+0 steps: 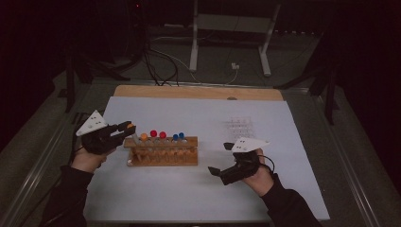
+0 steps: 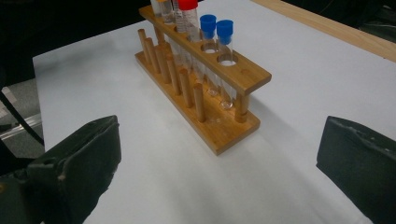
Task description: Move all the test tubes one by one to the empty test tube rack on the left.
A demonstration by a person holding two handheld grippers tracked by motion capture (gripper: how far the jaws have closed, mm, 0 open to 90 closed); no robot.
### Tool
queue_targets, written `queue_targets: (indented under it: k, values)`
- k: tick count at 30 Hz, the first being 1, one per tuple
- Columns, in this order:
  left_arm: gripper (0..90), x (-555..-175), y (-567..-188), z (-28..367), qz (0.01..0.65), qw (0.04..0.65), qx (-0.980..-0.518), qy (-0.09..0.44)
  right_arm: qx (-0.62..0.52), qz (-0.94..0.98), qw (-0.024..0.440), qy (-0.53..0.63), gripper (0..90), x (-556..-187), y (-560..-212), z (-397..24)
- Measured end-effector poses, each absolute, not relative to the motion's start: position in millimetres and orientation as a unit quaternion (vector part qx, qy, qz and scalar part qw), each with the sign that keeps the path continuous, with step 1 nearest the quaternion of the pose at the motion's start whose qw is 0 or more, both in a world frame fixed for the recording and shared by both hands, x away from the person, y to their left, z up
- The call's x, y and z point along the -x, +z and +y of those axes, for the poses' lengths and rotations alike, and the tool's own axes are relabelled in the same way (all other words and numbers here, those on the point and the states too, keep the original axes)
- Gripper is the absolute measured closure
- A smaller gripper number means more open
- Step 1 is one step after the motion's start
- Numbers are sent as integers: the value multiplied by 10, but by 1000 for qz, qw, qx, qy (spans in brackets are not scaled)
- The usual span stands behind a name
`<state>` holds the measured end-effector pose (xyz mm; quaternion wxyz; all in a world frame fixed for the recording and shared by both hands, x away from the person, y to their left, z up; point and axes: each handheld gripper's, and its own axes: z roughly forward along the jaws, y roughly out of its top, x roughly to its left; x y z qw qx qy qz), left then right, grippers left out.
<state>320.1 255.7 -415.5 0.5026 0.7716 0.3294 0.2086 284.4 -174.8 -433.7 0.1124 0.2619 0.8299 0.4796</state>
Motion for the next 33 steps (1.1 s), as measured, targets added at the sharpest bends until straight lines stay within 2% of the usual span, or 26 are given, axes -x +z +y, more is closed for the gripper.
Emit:
queue_targets:
  k: [13,18,23,25,27,33]
  values:
    - [712,-3283,-4441,2488,326,459,-803,194,-256,833,110,479,1,-2837,-4335,-1742]
    - [689,-3273,-4446,2500,319,466,-805,185,-257,832,110,479,1,-2836,-4329,-1747]
    - [425,-3192,-4362,2481,315,472,-804,179,-256,832,111,479,1,-2835,-4325,-1747]
    - [364,-3142,-4328,2464,310,483,-801,170,-257,832,111,479,1,-2836,-4324,-1749]
    - [243,-3097,-4302,2431,306,487,-803,158,-257,831,112,480,1,-2838,-4322,-1752]
    - [87,-2947,-4261,2316,290,495,-809,124,-259,831,113,480,1,-2840,-4325,-1759]
